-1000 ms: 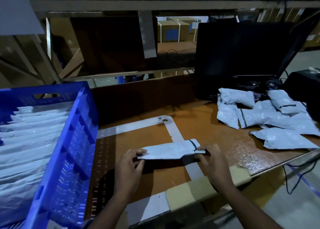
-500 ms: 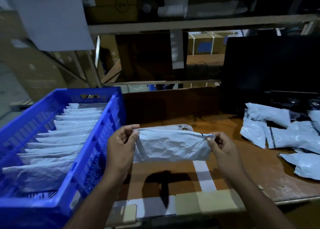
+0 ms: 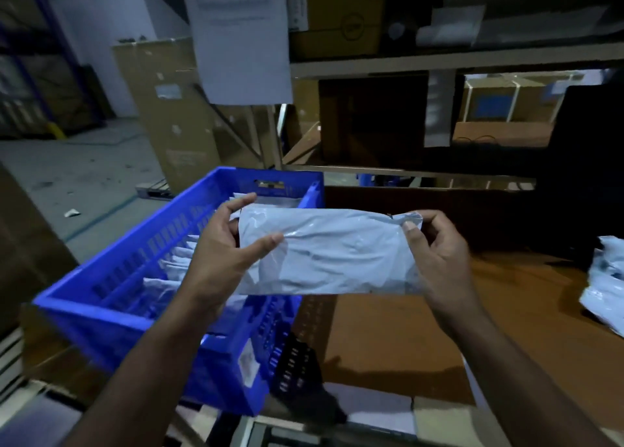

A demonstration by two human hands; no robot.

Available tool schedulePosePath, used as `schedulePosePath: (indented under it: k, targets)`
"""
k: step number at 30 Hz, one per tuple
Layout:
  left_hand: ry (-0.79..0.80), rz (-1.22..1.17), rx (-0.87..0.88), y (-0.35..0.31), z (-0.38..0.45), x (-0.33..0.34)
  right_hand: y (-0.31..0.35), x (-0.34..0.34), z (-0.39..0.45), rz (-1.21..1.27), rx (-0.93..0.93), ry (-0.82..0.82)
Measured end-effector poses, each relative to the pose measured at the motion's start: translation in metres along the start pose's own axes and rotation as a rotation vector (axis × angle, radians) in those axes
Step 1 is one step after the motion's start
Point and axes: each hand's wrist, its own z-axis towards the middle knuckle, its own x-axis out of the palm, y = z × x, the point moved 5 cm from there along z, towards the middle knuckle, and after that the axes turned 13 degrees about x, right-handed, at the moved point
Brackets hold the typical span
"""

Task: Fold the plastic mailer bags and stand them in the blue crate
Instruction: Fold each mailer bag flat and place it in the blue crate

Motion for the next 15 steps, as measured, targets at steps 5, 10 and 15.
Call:
schedulePosePath:
  k: [5,10,15]
  targets:
    - [-0.001,0.064,0.017,-0.014,0.020,-0.089,0.035,0.075,0.001,-0.040,-0.037,0.202]
    - [0.010,0.164,0.026,-0.013,0.037,-0.179,0.057,0.159,-0.005,-0.229,-0.102,0.401]
    - [0.148,0.263,-0.016,0.004,0.053,-0.228,0.050,0.213,-0.002,-0.655,-0.160,0.462]
